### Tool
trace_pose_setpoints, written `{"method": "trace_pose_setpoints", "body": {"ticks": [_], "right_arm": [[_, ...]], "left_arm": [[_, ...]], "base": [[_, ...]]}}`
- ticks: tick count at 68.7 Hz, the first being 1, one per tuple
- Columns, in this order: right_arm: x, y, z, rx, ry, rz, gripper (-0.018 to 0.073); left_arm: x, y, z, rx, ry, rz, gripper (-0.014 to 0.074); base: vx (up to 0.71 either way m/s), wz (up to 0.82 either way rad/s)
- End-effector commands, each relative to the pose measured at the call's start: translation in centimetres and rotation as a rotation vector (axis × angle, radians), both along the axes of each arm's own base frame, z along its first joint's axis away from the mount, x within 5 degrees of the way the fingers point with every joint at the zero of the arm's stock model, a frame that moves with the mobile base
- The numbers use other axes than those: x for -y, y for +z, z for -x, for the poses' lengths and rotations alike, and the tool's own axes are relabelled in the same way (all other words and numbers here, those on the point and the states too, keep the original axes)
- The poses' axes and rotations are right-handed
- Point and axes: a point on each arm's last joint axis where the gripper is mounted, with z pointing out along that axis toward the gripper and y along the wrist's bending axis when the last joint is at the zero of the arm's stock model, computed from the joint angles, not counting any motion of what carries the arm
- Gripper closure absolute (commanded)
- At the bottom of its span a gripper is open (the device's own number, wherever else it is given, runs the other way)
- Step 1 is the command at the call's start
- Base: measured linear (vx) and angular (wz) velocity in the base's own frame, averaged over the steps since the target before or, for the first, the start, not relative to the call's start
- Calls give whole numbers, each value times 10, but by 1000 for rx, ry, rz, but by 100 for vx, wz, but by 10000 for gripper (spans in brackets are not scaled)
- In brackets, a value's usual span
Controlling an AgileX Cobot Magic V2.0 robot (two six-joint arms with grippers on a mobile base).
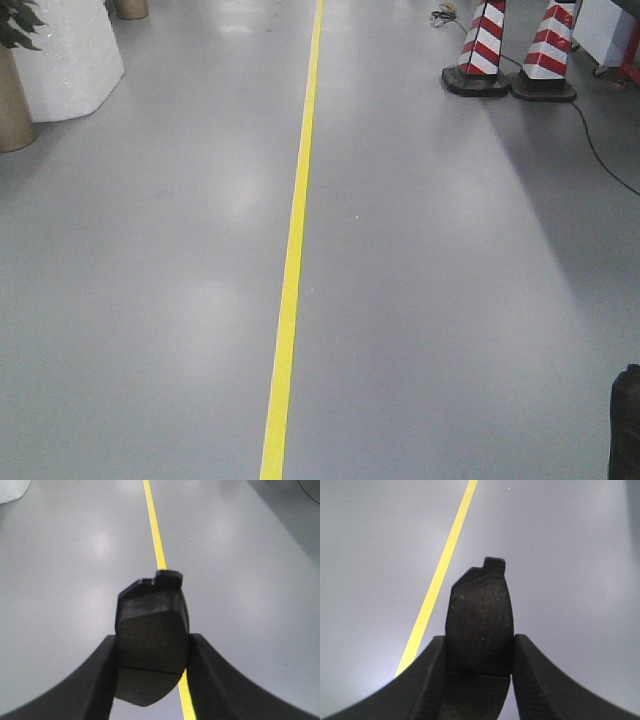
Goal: Move and align brake pads A on conveyor
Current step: 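Drive the base along the yellow floor line holding both pads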
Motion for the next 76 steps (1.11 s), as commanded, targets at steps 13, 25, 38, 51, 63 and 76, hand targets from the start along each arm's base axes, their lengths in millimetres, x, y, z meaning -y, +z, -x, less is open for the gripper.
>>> {"method": "trace_pose_setpoints", "body": {"ticks": [13,25,38,51,63,76], "right_arm": [[0,15,-5,102,-7,-11,566],[0,15,-5,101,-7,-11,566],[0,15,-5,102,-7,-11,566],[0,15,-5,102,-7,-11,566],[0,15,-5,94,-7,-9,566],[0,14,-5,87,-7,-8,566]], "left_arm": [[1,17,-4,116,-5,21,602],[1,17,-4,116,-5,21,602],[1,17,-4,116,-5,21,602],[1,17,-4,116,-5,21,602],[1,17,-4,116,-5,21,602],[1,17,-4,116,-5,21,602]], "base": [[66,-3],[68,-5],[68,-3],[69,-1],[71,-1],[71,3]]}}
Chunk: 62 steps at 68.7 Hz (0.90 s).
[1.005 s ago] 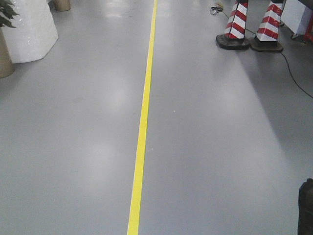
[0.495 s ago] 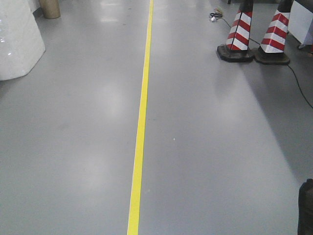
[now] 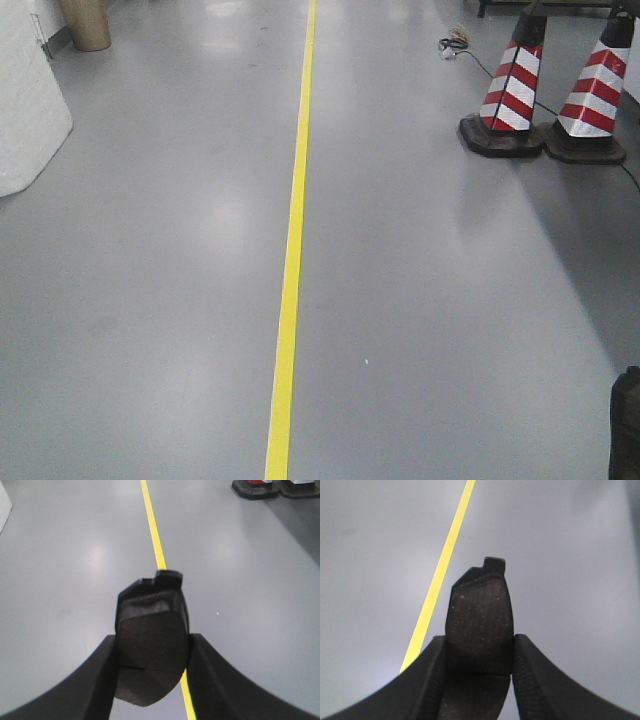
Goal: Move and align brake pads A on conveyor
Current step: 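Drive the base along the yellow floor line holding both pads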
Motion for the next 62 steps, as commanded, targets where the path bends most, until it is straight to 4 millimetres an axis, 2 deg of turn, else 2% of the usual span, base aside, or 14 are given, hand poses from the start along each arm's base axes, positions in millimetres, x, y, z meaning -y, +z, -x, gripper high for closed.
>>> {"method": "trace_pose_setpoints", "body": {"ticks": [1,62], "right_arm": [[0,15,-5,94,-7,-10,566],[0,14,-5,91,-7,-9,566]], "left_arm": [[1,17,-4,116,-5,21,602],[1,17,-4,116,-5,22,602]], "base": [[70,1],[73,-8]]}}
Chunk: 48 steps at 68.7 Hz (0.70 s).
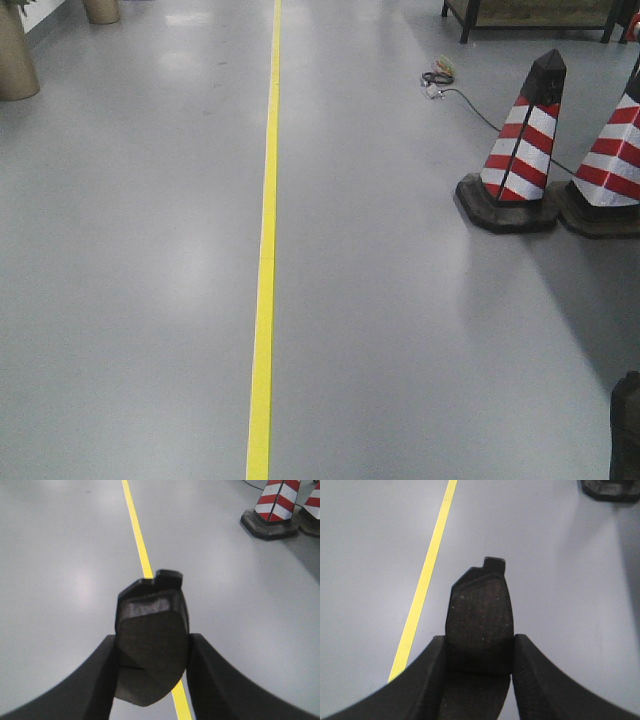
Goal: Move and align brake pads A on conveyor
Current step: 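Drive the base along the yellow floor line holding both pads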
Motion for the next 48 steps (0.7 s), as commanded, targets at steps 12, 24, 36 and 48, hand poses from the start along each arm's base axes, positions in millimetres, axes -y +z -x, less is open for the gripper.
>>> {"method": "trace_pose_setpoints", "body": {"ticks": [12,24,36,48], "right_arm": [[0,15,-6,106,-6,-11,566],[0,15,-6,106,-6,-11,566],[0,15,-6,106,-6,-11,566],[0,15,-6,106,-6,-11,566]], "left_arm": [[1,17,-4,117,-5,21,602],[1,17,-4,117,-5,21,602],[1,17,-4,117,-5,21,602],[1,17,-4,117,-5,21,602]], "base": [[72,-9],[70,-7],[68,-8],[66,-9]]}}
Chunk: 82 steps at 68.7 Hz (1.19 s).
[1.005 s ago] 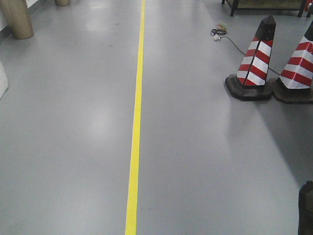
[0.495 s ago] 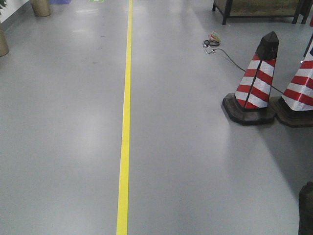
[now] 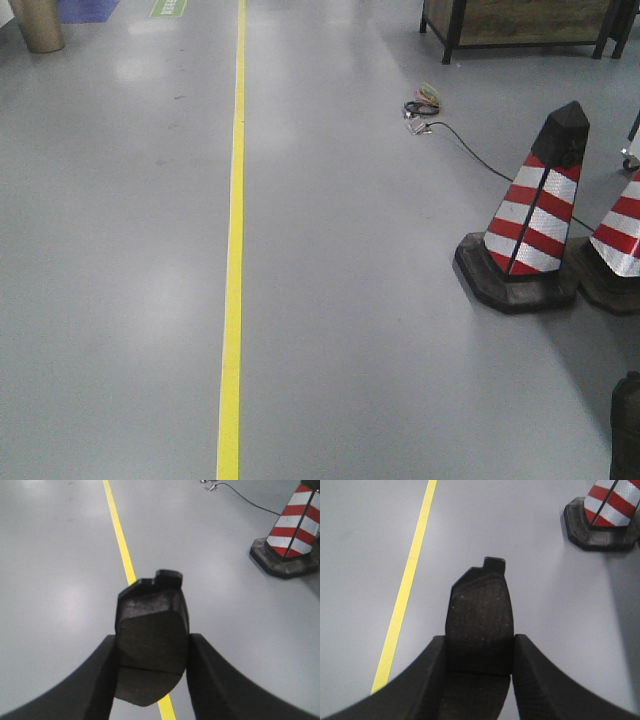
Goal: Move and align brake pads A on conveyor
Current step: 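Drive the base along the yellow floor line holding both pads, then turn the base past the cones to face the grey conveyor belt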
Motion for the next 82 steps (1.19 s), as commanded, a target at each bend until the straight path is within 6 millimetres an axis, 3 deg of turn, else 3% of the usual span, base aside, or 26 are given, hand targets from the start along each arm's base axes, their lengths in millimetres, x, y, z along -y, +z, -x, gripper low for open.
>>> {"method": "trace_pose_setpoints", "body": {"ticks": [1,52,82], "right_arm": [[0,16,-6,108,-6,-12,566],[0,15,-6,104,-6,-12,566],[0,15,-6,104,-6,-12,566]], "left_arm": [[1,17,-4,117,-5,21,602],[1,17,-4,116,-5,21,602],[1,17,-4,117,-5,21,602]], "base": [[66,-9],[59,-2],[40,-46]]}}
